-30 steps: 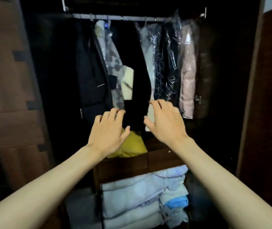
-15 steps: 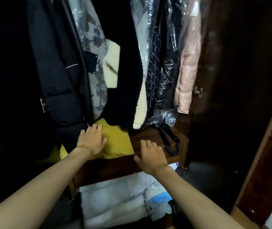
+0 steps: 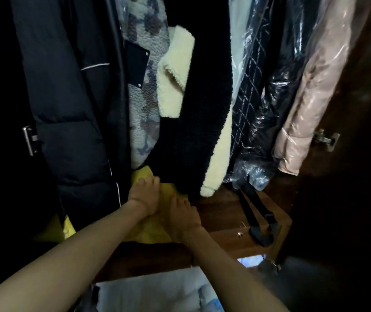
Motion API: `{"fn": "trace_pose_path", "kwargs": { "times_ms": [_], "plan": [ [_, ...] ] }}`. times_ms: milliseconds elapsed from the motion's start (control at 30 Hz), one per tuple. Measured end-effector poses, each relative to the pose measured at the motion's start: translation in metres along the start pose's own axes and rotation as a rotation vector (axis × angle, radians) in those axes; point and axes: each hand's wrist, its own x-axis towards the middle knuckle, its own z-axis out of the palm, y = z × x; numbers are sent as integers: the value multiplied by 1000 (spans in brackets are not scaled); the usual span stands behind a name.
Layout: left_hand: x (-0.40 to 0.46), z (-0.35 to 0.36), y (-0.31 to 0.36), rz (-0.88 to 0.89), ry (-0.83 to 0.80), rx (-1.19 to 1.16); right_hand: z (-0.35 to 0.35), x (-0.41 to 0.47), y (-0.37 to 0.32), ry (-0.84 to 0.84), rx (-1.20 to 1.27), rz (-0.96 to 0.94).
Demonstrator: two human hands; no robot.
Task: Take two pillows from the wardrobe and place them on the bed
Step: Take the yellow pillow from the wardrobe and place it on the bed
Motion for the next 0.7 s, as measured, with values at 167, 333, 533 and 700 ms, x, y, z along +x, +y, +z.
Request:
{"fn": "trace_pose_path", "kwargs": {
  "times_ms": [167,333,533,700],
  "plan": [
    [39,31,-17,-66,-113,7,44,56,0,80,33,26],
    [51,49,-32,-183,-245,-55,76,92,-5,-78,94,204],
    [36,50,-30,-166,-195,-63,82,76,13,71,168,69],
    [7,40,-12,-182,-85,-178,58,7,53,70,231,-62]
  ]
}}
